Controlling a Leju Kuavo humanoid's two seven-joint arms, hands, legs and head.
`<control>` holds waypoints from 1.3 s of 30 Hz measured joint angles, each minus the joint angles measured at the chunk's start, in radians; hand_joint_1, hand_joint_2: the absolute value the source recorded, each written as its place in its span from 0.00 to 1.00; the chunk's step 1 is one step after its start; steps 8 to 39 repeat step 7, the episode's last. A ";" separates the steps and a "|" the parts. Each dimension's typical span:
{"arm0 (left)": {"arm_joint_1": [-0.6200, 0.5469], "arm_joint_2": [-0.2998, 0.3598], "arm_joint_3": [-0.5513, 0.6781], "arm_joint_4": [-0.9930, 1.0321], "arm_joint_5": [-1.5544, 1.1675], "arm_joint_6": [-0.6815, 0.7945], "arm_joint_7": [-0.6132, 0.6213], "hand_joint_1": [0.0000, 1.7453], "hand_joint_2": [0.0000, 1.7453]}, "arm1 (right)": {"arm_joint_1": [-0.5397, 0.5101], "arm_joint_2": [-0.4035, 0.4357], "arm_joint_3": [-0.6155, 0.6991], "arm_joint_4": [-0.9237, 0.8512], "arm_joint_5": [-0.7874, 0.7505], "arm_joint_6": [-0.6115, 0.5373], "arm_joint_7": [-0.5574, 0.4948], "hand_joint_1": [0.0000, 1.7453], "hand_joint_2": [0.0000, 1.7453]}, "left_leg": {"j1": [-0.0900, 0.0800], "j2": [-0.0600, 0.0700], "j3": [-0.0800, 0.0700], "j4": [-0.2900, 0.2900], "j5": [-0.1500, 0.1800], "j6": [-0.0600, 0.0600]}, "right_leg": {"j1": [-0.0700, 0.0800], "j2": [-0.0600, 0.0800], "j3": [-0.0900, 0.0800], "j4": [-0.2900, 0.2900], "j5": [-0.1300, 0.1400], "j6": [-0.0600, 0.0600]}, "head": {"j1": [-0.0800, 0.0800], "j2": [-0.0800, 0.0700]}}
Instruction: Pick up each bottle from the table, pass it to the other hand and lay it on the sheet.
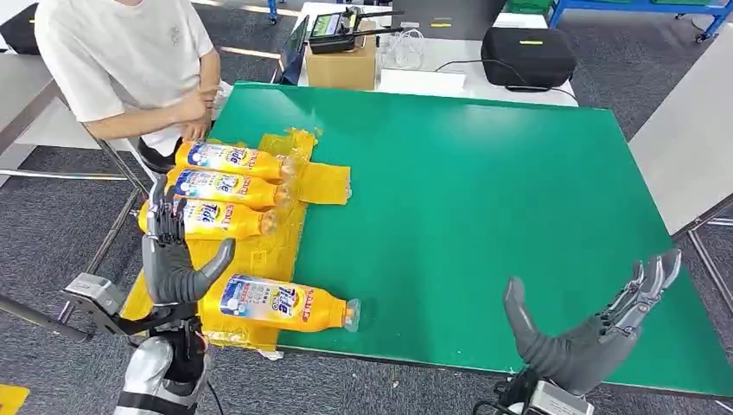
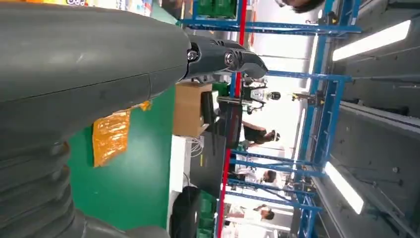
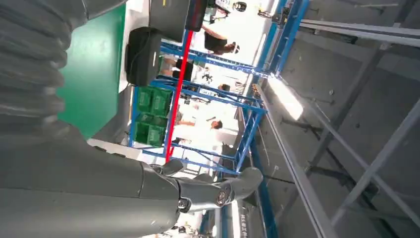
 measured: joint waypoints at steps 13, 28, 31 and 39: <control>0.020 0.001 0.001 -0.016 0.006 0.008 -0.005 0.00 1.00 | 0.000 0.015 -0.030 -0.003 0.018 0.000 0.000 0.00 1.00 | 0.000 0.000 0.000 0.000 0.000 0.000 | 0.000 0.000 0.000 0.000 0.000 0.000 | 0.000 0.000; 0.020 0.001 0.001 -0.016 0.006 0.008 -0.005 0.00 1.00 | 0.000 0.015 -0.030 -0.003 0.018 0.000 0.000 0.00 1.00 | 0.000 0.000 0.000 0.000 0.000 0.000 | 0.000 0.000 0.000 0.000 0.000 0.000 | 0.000 0.000; 0.020 0.001 0.001 -0.016 0.006 0.008 -0.005 0.00 1.00 | 0.000 0.015 -0.030 -0.003 0.018 0.000 0.000 0.00 1.00 | 0.000 0.000 0.000 0.000 0.000 0.000 | 0.000 0.000 0.000 0.000 0.000 0.000 | 0.000 0.000; 0.020 0.001 0.001 -0.016 0.006 0.008 -0.005 0.00 1.00 | 0.000 0.015 -0.030 -0.003 0.018 0.000 0.000 0.00 1.00 | 0.000 0.000 0.000 0.000 0.000 0.000 | 0.000 0.000 0.000 0.000 0.000 0.000 | 0.000 0.000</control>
